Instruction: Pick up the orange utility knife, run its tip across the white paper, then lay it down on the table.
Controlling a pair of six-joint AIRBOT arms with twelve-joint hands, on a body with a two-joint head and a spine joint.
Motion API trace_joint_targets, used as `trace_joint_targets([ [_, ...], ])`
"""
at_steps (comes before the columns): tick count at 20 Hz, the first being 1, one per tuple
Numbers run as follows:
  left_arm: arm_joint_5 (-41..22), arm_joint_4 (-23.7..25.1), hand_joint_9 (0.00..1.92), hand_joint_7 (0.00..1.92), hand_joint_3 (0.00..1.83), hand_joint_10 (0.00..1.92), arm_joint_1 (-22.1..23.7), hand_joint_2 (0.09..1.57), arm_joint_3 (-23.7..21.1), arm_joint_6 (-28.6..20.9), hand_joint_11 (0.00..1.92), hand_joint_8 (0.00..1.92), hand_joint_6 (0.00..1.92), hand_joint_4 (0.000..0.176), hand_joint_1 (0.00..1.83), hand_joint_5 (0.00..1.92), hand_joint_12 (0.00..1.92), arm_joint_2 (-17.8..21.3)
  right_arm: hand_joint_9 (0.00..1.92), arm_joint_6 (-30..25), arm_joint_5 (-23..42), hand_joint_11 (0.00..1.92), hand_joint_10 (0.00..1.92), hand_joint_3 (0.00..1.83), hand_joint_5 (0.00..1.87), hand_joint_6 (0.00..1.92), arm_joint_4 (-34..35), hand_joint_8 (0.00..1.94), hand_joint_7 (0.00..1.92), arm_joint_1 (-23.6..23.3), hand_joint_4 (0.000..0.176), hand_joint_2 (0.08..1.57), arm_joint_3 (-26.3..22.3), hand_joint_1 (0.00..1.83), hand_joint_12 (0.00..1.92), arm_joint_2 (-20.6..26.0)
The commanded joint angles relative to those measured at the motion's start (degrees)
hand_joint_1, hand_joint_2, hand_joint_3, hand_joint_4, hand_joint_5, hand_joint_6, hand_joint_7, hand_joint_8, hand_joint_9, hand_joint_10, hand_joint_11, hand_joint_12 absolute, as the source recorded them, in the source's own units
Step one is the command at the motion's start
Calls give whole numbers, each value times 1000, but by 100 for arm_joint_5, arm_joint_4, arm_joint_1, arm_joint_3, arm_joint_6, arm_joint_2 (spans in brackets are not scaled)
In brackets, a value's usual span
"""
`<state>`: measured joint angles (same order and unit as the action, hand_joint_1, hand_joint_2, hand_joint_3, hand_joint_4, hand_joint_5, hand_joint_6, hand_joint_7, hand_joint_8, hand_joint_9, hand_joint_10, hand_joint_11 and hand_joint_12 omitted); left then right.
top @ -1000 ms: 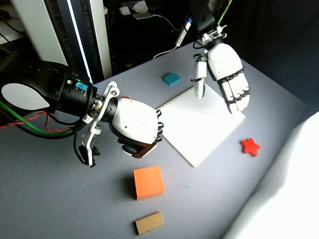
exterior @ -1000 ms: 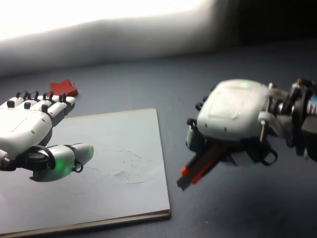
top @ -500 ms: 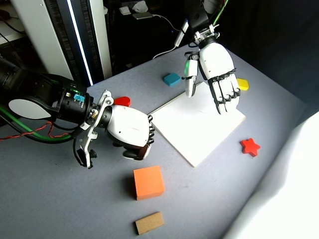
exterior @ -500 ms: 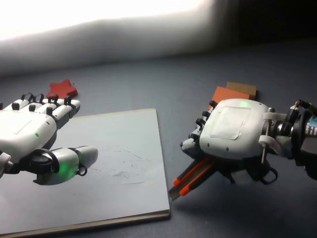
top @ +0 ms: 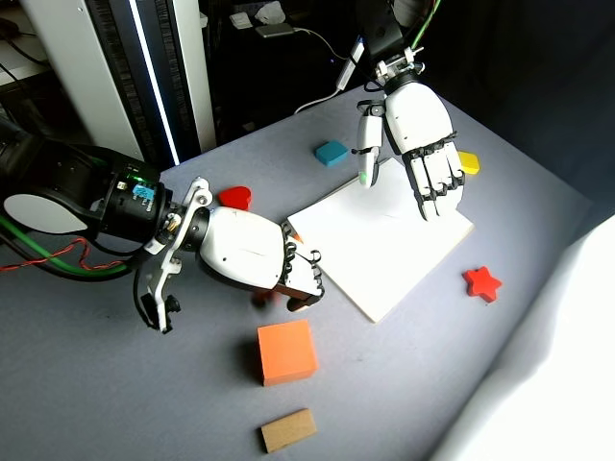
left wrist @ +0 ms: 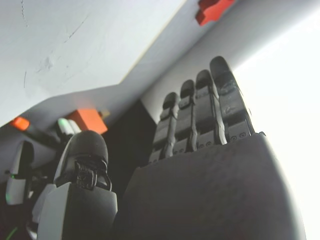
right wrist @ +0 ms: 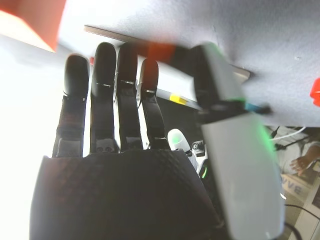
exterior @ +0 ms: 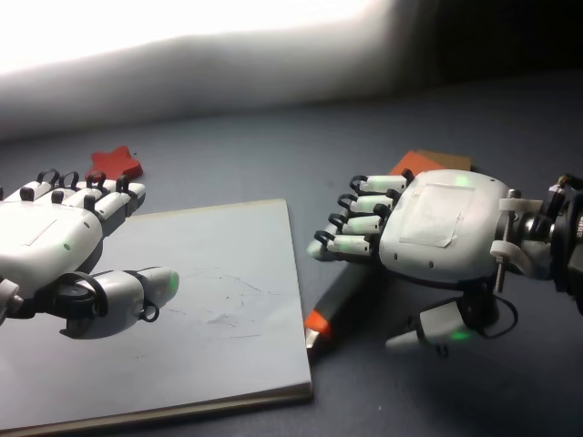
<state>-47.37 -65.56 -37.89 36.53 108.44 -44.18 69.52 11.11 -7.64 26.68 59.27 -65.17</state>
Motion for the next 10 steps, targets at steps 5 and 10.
trace_joint_targets([
  [5,-492,282,85,65,0,4,77,1329,27,36,0,1,2,20,26,33,457,20,11,-73,738,0,32,0,0,0,-39,0,54,-106,0,1013,-306,292,0,381],
  [10,-472,278,117,122,2,3,285,1333,15,281,0,3,3,16,36,77,458,19,141,-299,38,0,7,0,115,1,304,0,168,-547,0,1148,-1108,0,313,1360],
])
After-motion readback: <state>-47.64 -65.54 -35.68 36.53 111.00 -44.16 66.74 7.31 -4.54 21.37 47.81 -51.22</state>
